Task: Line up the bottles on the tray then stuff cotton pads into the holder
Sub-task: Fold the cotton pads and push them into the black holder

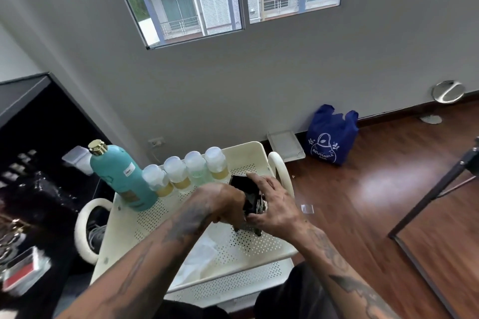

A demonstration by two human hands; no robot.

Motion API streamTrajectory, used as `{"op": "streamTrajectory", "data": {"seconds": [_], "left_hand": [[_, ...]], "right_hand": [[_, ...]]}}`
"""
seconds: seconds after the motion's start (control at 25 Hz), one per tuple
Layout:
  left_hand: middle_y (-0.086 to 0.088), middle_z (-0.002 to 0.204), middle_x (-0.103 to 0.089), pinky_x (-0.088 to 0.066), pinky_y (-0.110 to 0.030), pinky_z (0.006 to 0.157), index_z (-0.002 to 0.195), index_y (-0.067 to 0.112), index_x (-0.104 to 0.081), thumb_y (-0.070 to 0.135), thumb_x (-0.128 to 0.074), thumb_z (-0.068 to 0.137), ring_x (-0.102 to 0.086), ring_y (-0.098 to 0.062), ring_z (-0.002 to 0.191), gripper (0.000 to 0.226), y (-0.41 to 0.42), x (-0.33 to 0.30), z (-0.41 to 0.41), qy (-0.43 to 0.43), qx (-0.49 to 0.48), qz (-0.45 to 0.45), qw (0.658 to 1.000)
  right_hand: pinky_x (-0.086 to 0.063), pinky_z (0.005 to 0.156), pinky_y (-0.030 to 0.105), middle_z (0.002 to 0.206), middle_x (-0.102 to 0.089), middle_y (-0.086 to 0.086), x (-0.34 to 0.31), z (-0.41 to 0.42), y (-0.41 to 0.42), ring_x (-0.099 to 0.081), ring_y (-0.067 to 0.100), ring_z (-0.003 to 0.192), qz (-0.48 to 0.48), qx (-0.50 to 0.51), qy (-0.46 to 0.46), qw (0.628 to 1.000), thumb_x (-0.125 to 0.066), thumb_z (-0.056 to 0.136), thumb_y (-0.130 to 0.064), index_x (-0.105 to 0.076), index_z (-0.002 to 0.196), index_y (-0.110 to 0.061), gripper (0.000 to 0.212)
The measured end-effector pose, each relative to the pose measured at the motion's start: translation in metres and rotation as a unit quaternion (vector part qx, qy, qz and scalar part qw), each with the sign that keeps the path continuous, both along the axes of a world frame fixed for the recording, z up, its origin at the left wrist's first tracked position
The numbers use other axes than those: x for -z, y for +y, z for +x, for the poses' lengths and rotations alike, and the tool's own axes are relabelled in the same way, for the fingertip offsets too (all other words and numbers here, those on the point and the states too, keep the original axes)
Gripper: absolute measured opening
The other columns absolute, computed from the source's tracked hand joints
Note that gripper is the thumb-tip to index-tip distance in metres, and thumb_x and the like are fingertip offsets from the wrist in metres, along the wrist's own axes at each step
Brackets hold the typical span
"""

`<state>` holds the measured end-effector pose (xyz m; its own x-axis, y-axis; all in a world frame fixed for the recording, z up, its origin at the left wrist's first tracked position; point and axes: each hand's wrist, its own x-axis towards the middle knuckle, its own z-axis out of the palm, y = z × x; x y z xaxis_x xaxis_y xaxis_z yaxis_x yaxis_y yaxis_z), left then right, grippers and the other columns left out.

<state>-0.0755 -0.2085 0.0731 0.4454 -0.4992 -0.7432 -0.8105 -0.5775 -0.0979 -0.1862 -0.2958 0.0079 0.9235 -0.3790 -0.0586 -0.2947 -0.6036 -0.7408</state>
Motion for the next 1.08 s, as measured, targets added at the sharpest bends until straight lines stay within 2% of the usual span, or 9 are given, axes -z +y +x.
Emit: {"op": "streamTrajectory", "data": {"seconds": [0.08, 0.16, 0.32, 0.44, 0.56, 0.72, 0.84, 0.92, 1.08], "left_hand": [[-0.005, 0.093, -0.066, -0.047, -0.024, 0.053, 0.126, 0.015, -0.059, 0.02, -0.053, 0.089, -0.059, -0.019, 0.068, 0.037, 0.003, -0.005, 0.003, 0.005, 0.039, -0.013, 0.999], [0.007, 0.103, -0.068, -0.049, -0.025, 0.061, 0.134, 0.034, -0.055, 0.01, -0.051, 0.088, -0.06, -0.016, 0.078, 0.052, 0.03, -0.01, 0.008, 0.032, 0.066, -0.143, 0.987], [0.025, 0.093, -0.071, -0.054, -0.016, 0.067, 0.109, 0.046, -0.069, 0.012, -0.065, 0.086, -0.064, 0.0, 0.072, 0.041, 0.137, 0.01, 0.016, 0.067, -0.149, -0.48, 0.862], [0.019, 0.098, -0.071, -0.054, -0.02, 0.075, 0.095, 0.039, -0.073, 0.032, -0.075, 0.08, -0.067, -0.002, 0.082, 0.017, 0.199, 0.064, 0.012, 0.068, -0.239, -0.373, 0.894], [0.01, 0.097, -0.068, -0.055, -0.025, 0.081, 0.097, 0.031, -0.077, 0.046, -0.083, 0.068, -0.065, -0.005, 0.086, 0.033, 0.215, 0.104, 0.012, 0.098, -0.322, -0.35, 0.874], [0.013, 0.089, -0.068, -0.055, -0.018, 0.071, 0.092, 0.033, -0.078, 0.038, -0.078, 0.07, -0.065, -0.001, 0.079, 0.022, 0.219, 0.123, 0.015, 0.091, -0.352, -0.402, 0.84], [0.011, 0.098, -0.069, -0.048, -0.01, 0.069, 0.1, 0.027, -0.078, 0.027, -0.065, 0.082, -0.065, -0.001, 0.085, 0.023, 0.221, 0.126, 0.014, 0.068, -0.333, -0.426, 0.839], [0.007, 0.103, -0.071, -0.046, -0.011, 0.072, 0.105, 0.023, -0.076, 0.023, -0.059, 0.085, -0.065, -0.003, 0.089, 0.026, 0.222, 0.126, 0.012, 0.066, -0.333, -0.44, 0.831], [0.001, 0.104, -0.072, -0.047, -0.016, 0.074, 0.106, 0.017, -0.072, 0.019, -0.054, 0.088, -0.065, -0.009, 0.09, 0.026, 0.22, 0.126, 0.01, 0.053, -0.342, -0.461, 0.817]], "right_hand": [[-0.045, 0.106, 0.034, 0.143, -0.036, -0.009, 0.0, 0.0, -0.001, -0.049, 0.017, 0.124, -0.005, -0.001, 0.003, 1.0, -0.072, 0.069, -0.035, -0.024, 0.149, -0.044, 0.094], [-0.045, 0.103, 0.031, 0.143, -0.036, -0.011, -0.002, -0.001, -0.003, -0.048, 0.015, 0.124, -0.012, 0.0, 0.01, 1.0, -0.074, 0.072, -0.032, -0.023, 0.149, -0.044, 0.093], [-0.044, 0.107, 0.037, 0.145, -0.037, -0.006, -0.006, -0.001, 0.0, -0.047, 0.017, 0.125, -0.01, -0.005, 0.007, 1.0, -0.077, 0.076, -0.025, -0.025, 0.15, -0.039, 0.092], [-0.042, 0.108, 0.04, 0.151, -0.034, -0.001, -0.019, -0.003, 0.006, -0.047, 0.02, 0.128, -0.024, -0.011, 0.026, 0.999, -0.076, 0.079, -0.023, -0.023, 0.153, -0.036, 0.091], [-0.048, 0.1, 0.04, 0.161, -0.015, -0.007, -0.03, -0.016, 0.024, -0.046, 0.018, 0.13, -0.124, 0.021, 0.059, 0.99, -0.075, 0.08, -0.037, -0.013, 0.152, -0.046, 0.095], [-0.055, 0.073, 0.031, 0.126, -0.047, -0.011, -0.03, -0.022, 0.075, -0.058, 0.011, 0.099, -0.247, -0.054, -0.139, 0.957, -0.071, 0.082, -0.037, -0.056, 0.126, -0.039, 0.047], [-0.052, 0.088, 0.036, 0.126, -0.047, -0.011, -0.009, 0.006, 0.1, -0.058, 0.015, 0.105, -0.222, -0.249, 0.072, 0.94, -0.065, 0.09, -0.028, -0.057, 0.125, -0.037, 0.037], [-0.051, 0.09, 0.04, 0.131, -0.042, -0.005, 0.01, 0.026, 0.104, -0.056, 0.02, 0.107, -0.228, -0.271, 0.179, 0.918, -0.064, 0.09, -0.02, -0.055, 0.129, -0.033, 0.042], [-0.054, 0.081, 0.038, 0.127, -0.046, -0.003, 0.036, 0.041, 0.101, -0.059, 0.02, 0.095, -0.231, -0.258, 0.157, 0.925, -0.066, 0.091, -0.021, -0.064, 0.114, -0.026, 0.024]]}}
